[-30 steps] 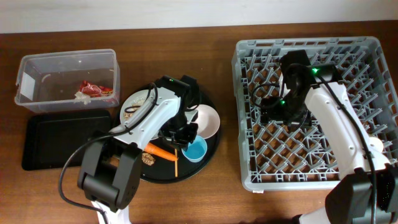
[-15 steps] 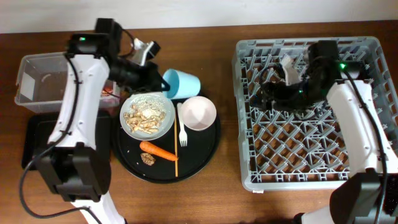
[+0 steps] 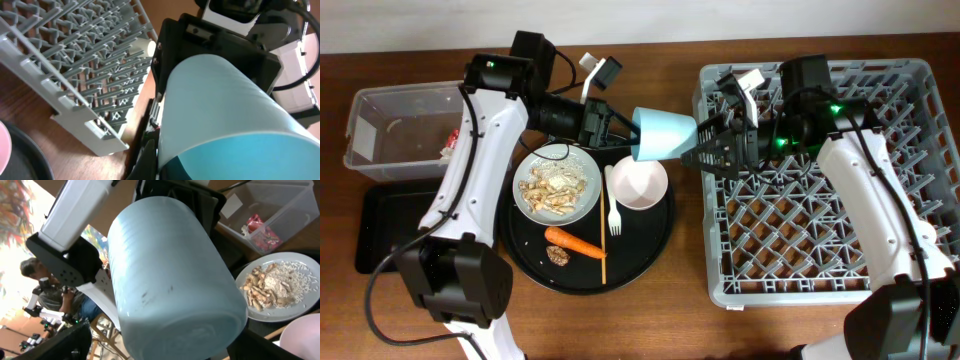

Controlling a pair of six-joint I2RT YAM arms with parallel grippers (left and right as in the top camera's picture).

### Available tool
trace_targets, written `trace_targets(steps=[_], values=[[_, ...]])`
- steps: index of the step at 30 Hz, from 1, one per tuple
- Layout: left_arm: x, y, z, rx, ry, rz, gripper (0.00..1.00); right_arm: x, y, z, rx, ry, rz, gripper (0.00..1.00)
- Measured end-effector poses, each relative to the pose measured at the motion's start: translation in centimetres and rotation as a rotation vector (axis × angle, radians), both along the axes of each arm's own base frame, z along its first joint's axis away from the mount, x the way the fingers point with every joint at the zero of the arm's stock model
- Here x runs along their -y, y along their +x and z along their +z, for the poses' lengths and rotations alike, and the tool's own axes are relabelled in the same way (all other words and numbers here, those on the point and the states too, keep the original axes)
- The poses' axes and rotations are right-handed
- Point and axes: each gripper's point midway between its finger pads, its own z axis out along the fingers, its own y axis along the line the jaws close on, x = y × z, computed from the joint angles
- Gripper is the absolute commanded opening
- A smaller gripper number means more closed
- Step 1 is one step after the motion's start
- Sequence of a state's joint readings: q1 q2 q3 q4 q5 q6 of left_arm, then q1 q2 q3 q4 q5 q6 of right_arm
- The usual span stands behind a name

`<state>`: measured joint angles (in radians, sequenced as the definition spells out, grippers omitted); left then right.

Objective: Sort waste into correct bins and load items into the dishwasher rack
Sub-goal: 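Grasp the blue cup with the left gripper and pass it right, then place the blue cup in the rack's right side with the right gripper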

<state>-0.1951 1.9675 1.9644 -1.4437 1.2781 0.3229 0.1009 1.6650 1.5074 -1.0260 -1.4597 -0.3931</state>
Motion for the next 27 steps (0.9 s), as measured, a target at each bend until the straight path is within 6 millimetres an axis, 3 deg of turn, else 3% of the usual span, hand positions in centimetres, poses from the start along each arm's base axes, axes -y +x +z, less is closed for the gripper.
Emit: trace_targets(steps=[7,11,17,19,21,22,27], values=[[0.4,-0.6,0.3,-0.029,-0.014,-0.013,0.01,-0.1,0.3,0.7,0.064,0.033,0.011,0.78],[1.3,-1.4,0.1,-0.033,-0.001,-0.04,0.01,-0.1,0.4,1.1,0.09,0.053,0.02,0.7],[1.3,-1.3,0.1,-0.024,-0.004,-0.041,0.01,-0.1,0.4,1.1,0.091,0.054,0.02,0.69],[1.4,-1.2,0.2,-0.02,-0.005,-0.041,0.06,-0.1,0.4,1.1,0.091,0.053,0.02,0.61],[1.4,-1.2,0.1,-0.011,-0.006,-0.043,0.17,0.0,0.4,1.0,0.082,0.047,0.016,0.54],[1.3,-1.1,0.0,-0.004,0.005,-0.042,0.18,0.0,0.5,0.8,0.07,0.035,0.01,0.47],[0.5,-0.5,-2.6,0.033,0.155,-0.025,0.19,0.4,0.9,-2.3,-0.075,-0.145,-0.075,0.4]])
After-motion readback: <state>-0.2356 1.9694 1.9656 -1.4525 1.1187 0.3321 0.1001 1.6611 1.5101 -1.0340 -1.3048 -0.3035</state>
